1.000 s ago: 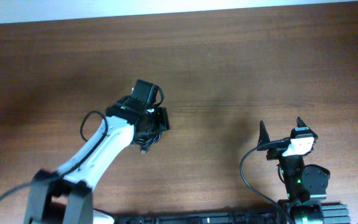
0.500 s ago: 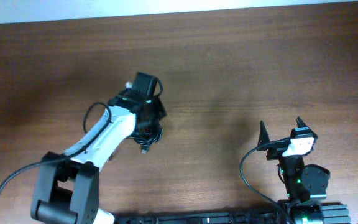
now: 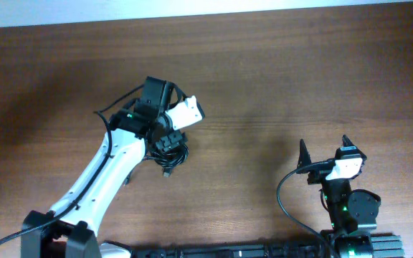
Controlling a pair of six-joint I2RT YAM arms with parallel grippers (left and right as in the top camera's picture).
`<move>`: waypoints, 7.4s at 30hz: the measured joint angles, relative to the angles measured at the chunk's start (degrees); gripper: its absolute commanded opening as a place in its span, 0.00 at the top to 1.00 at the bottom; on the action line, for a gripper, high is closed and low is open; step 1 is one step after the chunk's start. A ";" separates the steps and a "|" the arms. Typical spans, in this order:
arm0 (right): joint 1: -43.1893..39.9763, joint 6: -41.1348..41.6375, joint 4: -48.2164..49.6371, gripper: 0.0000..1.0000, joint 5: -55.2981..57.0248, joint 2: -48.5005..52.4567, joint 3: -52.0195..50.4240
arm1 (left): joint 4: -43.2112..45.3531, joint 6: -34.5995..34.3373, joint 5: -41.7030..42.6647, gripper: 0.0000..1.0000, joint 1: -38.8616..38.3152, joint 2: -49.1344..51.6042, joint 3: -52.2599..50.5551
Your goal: Untangle cables
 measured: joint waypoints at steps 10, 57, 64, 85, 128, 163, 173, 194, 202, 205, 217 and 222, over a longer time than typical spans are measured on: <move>0.00 0.00 0.00 0.01 0.00 0.00 0.00 | 5.62 5.22 7.48 0.31 7.72 0.52 -5.81; 0.00 0.02 0.00 0.01 0.00 0.00 0.00 | 3.39 -68.54 -4.00 1.00 8.24 12.39 -2.47; 0.00 0.00 0.00 0.01 0.00 0.00 0.00 | 1.38 -68.54 -7.61 1.00 8.24 -3.28 0.13; 0.00 29.90 6.56 0.02 -31.19 6.32 5.31 | -0.42 -68.54 -8.00 1.00 8.24 -3.30 0.13; 32.41 44.19 29.29 0.15 -21.03 71.84 20.83 | -0.79 -68.61 -1.92 1.00 8.24 -3.30 0.13; 41.22 56.11 52.33 0.96 -18.12 88.41 32.83 | -0.09 -68.35 1.07 1.00 8.26 -3.30 0.13; 29.14 59.58 61.40 0.96 -34.21 88.72 32.87 | 0.11 -67.01 2.51 1.00 7.98 -3.32 0.24; 31.26 49.94 44.65 0.47 -45.38 88.74 33.40 | 5.68 -87.97 -3.74 1.00 8.31 -3.41 0.44; 39.15 49.07 44.44 0.44 -19.34 88.74 33.40 | 3.08 -95.80 -2.36 1.00 8.31 -3.41 0.44; 39.19 49.07 44.37 0.43 -13.53 88.74 33.40 | 2.67 -96.45 -0.79 1.00 8.31 -3.41 0.44; 37.70 48.63 35.47 0.96 -14.29 88.74 33.77 | 2.69 -96.04 0.68 1.00 8.63 -3.41 0.44; 30.69 39.60 26.91 0.92 -28.87 88.72 34.14 | 7.58 -81.37 -0.28 1.00 9.86 -3.41 0.39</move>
